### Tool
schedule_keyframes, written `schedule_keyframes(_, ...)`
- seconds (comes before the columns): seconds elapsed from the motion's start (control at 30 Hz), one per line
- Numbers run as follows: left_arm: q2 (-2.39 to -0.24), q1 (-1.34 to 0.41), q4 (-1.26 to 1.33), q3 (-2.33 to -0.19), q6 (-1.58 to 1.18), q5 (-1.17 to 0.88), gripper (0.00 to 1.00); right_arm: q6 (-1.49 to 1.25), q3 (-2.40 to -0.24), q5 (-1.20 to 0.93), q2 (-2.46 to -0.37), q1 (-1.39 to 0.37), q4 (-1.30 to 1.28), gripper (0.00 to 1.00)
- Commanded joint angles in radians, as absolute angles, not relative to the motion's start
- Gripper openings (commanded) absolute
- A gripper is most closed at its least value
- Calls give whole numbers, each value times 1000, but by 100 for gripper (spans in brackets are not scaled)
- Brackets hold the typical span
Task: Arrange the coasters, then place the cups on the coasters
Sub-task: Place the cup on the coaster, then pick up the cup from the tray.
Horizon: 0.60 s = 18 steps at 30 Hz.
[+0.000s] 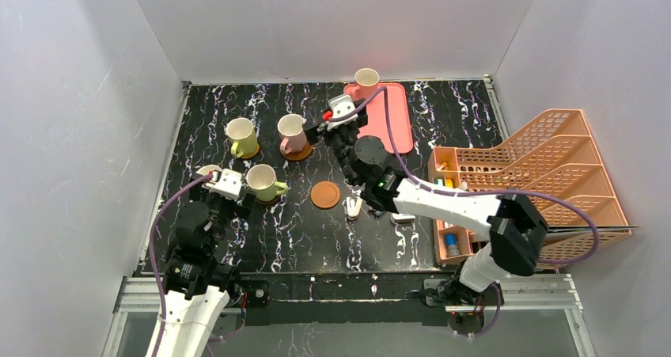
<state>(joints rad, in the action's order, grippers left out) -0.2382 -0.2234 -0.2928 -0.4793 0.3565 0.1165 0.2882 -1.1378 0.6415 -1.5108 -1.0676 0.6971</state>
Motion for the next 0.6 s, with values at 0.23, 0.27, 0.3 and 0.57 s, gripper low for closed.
schedule_keyframes(0.23, -230, -216, -290, -472, 357, 122, 98, 132, -1252, 775, -1611, -944, 573, 98)
schedule_keyframes(0.27, -230, -216, -290, -472, 357, 121, 98, 109, -1289, 761, -1622, -930, 514, 98)
schedule_keyframes(0.3, -230, -216, -290, -472, 357, 121, 98, 90, -1317, 742, -1638, -916, 453, 98)
schedule_keyframes(0.57, -235, -216, -290, -470, 357, 122, 98, -12, -1481, 640, -1829, -825, 183, 98)
